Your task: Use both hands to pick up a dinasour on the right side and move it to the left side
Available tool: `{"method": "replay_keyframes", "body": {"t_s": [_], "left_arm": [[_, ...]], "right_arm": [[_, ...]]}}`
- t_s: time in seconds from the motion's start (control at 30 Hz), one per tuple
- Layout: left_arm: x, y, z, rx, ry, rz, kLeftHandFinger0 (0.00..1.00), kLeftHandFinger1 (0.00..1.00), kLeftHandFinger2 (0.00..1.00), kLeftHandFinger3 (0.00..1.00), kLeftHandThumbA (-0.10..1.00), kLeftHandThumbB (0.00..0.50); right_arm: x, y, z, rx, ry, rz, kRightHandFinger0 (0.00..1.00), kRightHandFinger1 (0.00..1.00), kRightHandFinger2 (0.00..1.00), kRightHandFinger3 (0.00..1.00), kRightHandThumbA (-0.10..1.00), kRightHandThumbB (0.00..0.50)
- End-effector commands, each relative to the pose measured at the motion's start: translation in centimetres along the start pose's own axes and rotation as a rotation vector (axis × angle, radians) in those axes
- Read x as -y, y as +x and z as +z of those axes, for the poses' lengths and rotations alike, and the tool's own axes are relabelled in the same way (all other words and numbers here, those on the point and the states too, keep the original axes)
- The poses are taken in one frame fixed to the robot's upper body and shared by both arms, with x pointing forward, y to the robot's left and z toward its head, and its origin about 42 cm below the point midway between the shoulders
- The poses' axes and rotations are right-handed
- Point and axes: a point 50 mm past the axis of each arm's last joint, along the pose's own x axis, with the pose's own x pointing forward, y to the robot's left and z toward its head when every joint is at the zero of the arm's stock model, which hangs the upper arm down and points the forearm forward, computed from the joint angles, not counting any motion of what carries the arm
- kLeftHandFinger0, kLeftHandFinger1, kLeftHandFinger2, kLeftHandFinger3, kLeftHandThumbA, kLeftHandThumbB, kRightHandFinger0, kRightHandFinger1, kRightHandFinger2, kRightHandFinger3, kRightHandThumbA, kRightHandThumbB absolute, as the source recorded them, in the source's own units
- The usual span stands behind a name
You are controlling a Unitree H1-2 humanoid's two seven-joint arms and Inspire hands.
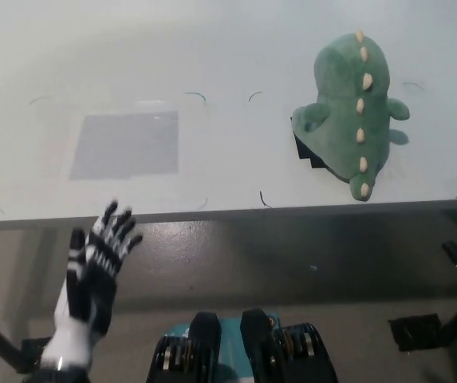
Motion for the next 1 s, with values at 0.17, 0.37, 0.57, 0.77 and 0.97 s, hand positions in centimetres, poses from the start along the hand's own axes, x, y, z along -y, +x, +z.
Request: {"method": "replay_keyframes", "body": {"t_s": [0.17, 0.37, 0.57, 0.77, 0.97], "left_arm": [[3.8, 9.7, 8.6, 0.212, 0.073, -0.124, 0.92, 1.0, 1.0, 1.0, 1.0, 0.493], [7.1, 14.5, 11.8, 0.278, 0.097, -0.205, 0.81, 1.0, 1.0, 1.0, 0.93, 0.5], [9.9, 17.8, 13.4, 0.296, 0.096, -0.254, 0.93, 1.0, 1.0, 1.0, 0.98, 0.5], [11.4, 19.4, 14.7, 0.31, 0.125, -0.292, 1.0, 1.0, 1.0, 1.0, 1.0, 0.41], [13.2, 23.0, 16.5, 0.315, 0.148, -0.298, 1.0, 1.0, 1.0, 1.0, 1.0, 0.328]], "right_arm": [[-0.1, 5.8, 6.8, 0.234, -0.063, 0.052, 1.0, 1.0, 1.0, 1.0, 1.0, 0.487], [0.2, 8.6, 9.4, 0.276, -0.102, 0.06, 1.0, 1.0, 1.0, 1.0, 1.0, 0.5], [0.4, 12.1, 12.4, 0.312, -0.157, 0.072, 1.0, 1.0, 1.0, 1.0, 0.98, 0.457], [0.5, 15.5, 14.3, 0.361, -0.166, 0.103, 1.0, 1.0, 1.0, 1.0, 0.89, 0.302], [0.9, 19.3, 15.1, 0.346, -0.192, 0.092, 1.0, 1.0, 1.0, 1.0, 1.0, 0.128]]}}
